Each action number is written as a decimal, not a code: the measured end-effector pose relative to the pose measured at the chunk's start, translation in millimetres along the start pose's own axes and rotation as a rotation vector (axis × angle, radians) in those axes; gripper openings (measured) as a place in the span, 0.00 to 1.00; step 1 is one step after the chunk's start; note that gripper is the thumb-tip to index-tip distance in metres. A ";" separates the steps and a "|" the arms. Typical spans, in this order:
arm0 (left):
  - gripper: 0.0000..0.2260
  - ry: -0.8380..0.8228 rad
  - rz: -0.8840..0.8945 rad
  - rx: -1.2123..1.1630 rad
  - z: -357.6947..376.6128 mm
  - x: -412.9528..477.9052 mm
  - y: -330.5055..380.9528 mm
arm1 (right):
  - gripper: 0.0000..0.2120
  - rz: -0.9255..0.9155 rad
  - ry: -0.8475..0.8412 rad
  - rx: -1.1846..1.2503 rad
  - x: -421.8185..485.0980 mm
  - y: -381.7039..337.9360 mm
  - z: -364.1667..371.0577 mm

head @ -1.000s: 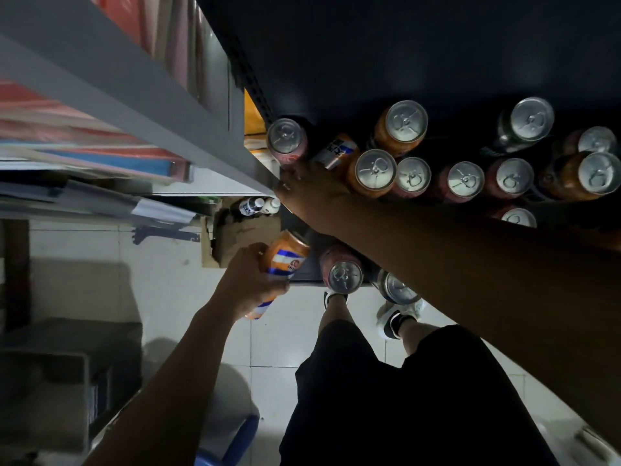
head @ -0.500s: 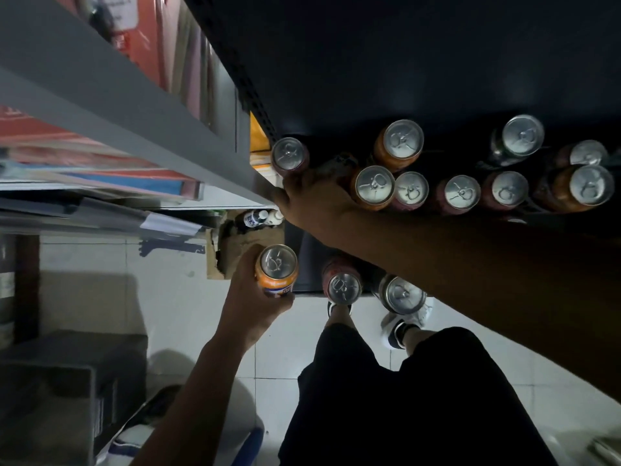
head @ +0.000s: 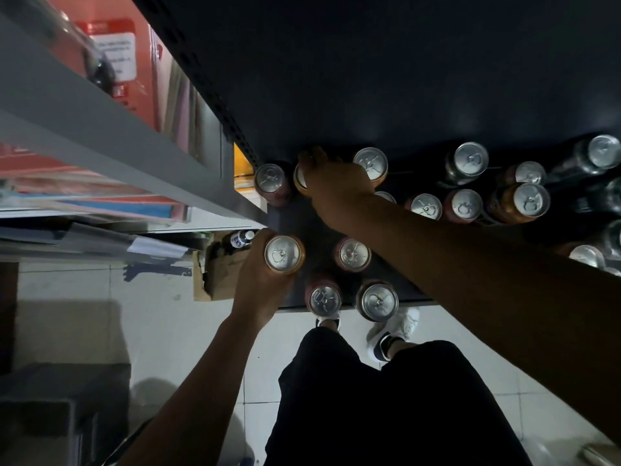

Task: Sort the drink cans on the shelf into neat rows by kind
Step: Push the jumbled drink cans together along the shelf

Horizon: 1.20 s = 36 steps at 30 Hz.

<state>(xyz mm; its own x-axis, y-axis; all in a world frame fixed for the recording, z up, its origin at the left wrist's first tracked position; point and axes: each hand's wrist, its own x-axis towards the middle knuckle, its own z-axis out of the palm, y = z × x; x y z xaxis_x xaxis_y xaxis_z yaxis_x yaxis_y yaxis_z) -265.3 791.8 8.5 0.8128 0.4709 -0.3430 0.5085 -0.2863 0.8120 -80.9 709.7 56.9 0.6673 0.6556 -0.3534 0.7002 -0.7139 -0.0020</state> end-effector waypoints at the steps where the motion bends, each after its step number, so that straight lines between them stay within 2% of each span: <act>1: 0.28 0.007 -0.005 0.005 1.9 1.5 3.3 | 0.35 0.007 -0.013 0.030 0.7 -0.7 1.9; 7: 0.29 -0.021 -0.013 -0.003 9.4 5.4 10.1 | 0.35 0.050 -0.025 0.205 -13.8 5.6 3.2; 13: 0.30 -0.008 0.017 -0.001 10.8 -0.2 2.7 | 0.30 0.050 0.058 0.234 -49.0 11.6 -4.1; 20: 0.37 0.047 0.093 0.011 12.1 -20.2 -1.4 | 0.32 0.142 0.075 0.296 -122.1 27.6 5.1; 25: 0.43 0.138 0.011 0.001 20.5 -50.5 4.1 | 0.32 0.220 0.062 0.369 -177.7 49.3 25.6; 27: 0.42 0.181 0.000 0.008 26.4 -67.9 10.5 | 0.32 0.234 0.047 0.401 -199.2 60.1 37.7; 30: 0.37 0.213 0.049 0.081 36.6 -95.9 14.1 | 0.30 0.231 0.118 0.469 -233.7 74.9 62.1; 34: 0.42 0.209 -0.026 0.074 60.5 -131.5 7.8 | 0.29 0.262 0.144 0.635 -279.2 94.3 101.1; 36: 0.41 0.200 -0.058 0.088 76.3 -142.8 8.9 | 0.31 0.311 0.131 0.712 -295.6 102.1 116.6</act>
<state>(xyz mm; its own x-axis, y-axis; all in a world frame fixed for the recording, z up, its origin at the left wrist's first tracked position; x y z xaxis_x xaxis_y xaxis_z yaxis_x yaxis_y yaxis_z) -355.1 658.4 28.7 0.7131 0.6425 -0.2805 0.5830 -0.3214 0.7462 -236.2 414.3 52.1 0.8614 0.3917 -0.3233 0.1747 -0.8263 -0.5355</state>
